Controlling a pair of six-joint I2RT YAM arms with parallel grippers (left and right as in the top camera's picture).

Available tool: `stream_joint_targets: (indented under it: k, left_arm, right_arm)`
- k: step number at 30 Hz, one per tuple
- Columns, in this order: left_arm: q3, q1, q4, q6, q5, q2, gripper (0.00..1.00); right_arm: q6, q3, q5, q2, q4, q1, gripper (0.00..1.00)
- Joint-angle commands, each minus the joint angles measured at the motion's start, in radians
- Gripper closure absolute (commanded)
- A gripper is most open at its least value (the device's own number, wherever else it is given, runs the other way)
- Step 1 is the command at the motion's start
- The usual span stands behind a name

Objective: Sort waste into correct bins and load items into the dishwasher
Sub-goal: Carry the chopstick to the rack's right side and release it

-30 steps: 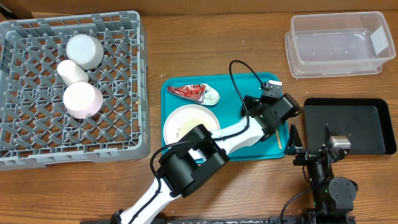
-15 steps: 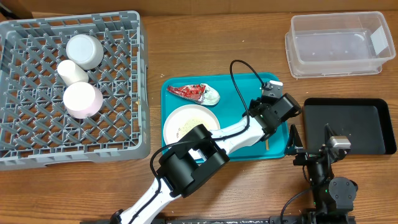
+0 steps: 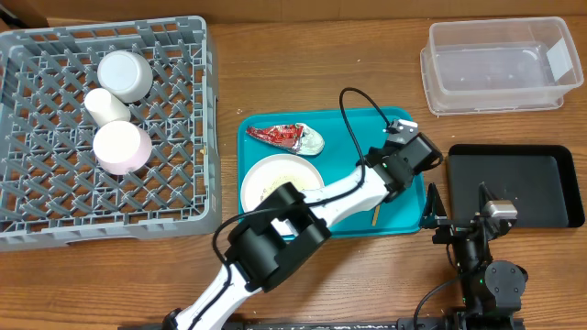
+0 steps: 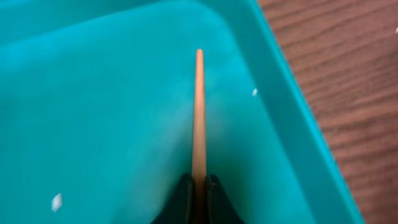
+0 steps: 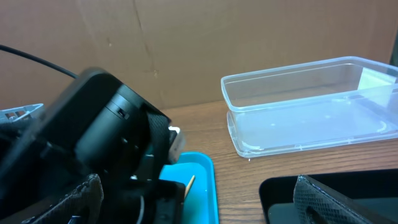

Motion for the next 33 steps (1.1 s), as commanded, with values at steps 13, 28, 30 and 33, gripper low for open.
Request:
stream_joint_targets:
  k: [13,28,30,33]
  left_arm:
    - [-0.015,0.452,-0.399,0.057,0.036,-0.460,0.96]
    - [-0.017,0.819,-0.407,0.405,0.044,-0.430,0.96]
    - [-0.017,0.848,-0.401,0.433,0.068,-0.429,0.96]
    - [-0.017,0.882,-0.395,0.525,0.121,-0.423,0.96]
  right_arm:
    - [0.003,-0.010,0.009,-0.002,0.006,0.003,0.00]
    - [0.003,-0.010,0.009,-0.002,0.006,0.003,0.00]
    - [0.003,-0.010,0.009,-0.002,0.006,0.003,0.00]
    - [0.003,-0.010,0.009,-0.002,0.006,0.003,0.00]
